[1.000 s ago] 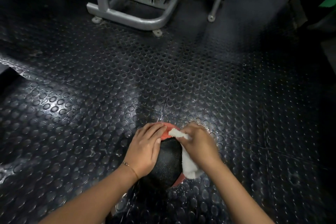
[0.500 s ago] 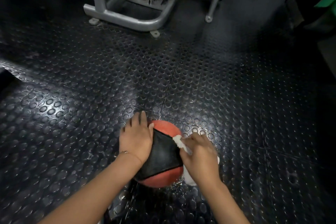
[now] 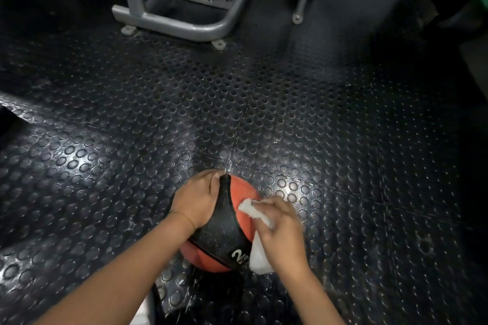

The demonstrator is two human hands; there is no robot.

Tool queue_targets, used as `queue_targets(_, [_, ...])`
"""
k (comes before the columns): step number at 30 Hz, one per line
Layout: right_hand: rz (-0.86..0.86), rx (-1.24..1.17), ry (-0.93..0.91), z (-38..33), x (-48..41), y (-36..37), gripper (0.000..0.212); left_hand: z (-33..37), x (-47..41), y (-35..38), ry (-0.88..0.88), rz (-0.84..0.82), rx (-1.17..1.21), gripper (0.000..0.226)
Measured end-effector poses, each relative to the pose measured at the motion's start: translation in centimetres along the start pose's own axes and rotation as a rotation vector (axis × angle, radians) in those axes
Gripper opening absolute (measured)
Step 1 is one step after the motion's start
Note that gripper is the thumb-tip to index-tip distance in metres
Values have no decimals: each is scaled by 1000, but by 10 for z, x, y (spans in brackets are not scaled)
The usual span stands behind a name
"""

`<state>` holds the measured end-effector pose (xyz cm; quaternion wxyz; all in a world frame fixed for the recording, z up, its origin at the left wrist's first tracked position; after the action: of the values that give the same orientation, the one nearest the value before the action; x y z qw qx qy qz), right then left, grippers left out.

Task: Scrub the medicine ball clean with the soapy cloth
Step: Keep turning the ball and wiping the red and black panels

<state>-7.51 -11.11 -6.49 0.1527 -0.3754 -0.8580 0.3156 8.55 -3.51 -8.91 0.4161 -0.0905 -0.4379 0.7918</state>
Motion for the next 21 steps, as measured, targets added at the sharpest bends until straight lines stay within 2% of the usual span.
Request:
queue_targets(2, [35,61,-59,-8,5,-1,31,1,1,-2,3,5,-83,49])
queue_targets(4, [83,144,-86,-12,2,-2,29,10,6,-16,3,105,-219,62])
queue_targets(6, [120,239,-97,-17,-1,-3,31,13,7,-21,-106,125,-334,54])
queue_targets(8, [161,283,-111,-24,0,-4,31,10,13,-8,-204,61,-288,55])
queue_targets(11, [153,281,-176,-39,2,1,27,5,24,0,-198,98,-267,82])
queue_targets(12, [125,257,-138,-38,-3,4,26,0,23,0,-186,124,-254,83])
queue_targets(15, [-3,129,144,-18,-36,11,21,-6,22,-5,-130,147,-189,88])
queue_targets(16, [-33,136,162,-17,-43,13,20,-7,20,-7,-112,159,-167,88])
queue_targets(18, [-77,178,90,-24,-43,16,21,-9,18,-11,-85,167,-114,80])
queue_targets(21, [-52,224,-160,-47,-16,14,29,-10,11,-21,-60,207,-48,65])
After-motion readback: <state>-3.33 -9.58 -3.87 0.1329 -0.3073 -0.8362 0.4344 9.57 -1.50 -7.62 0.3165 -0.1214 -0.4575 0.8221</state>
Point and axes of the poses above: each hand's wrist, its own x-axis away from the middle knuckle, its own y-axis out of the palm, z = x × y, the point moved 9 cm from there along -x, towards the middle knuckle, and after that the axes turned 1 degree about x, right-handed, at the moved point
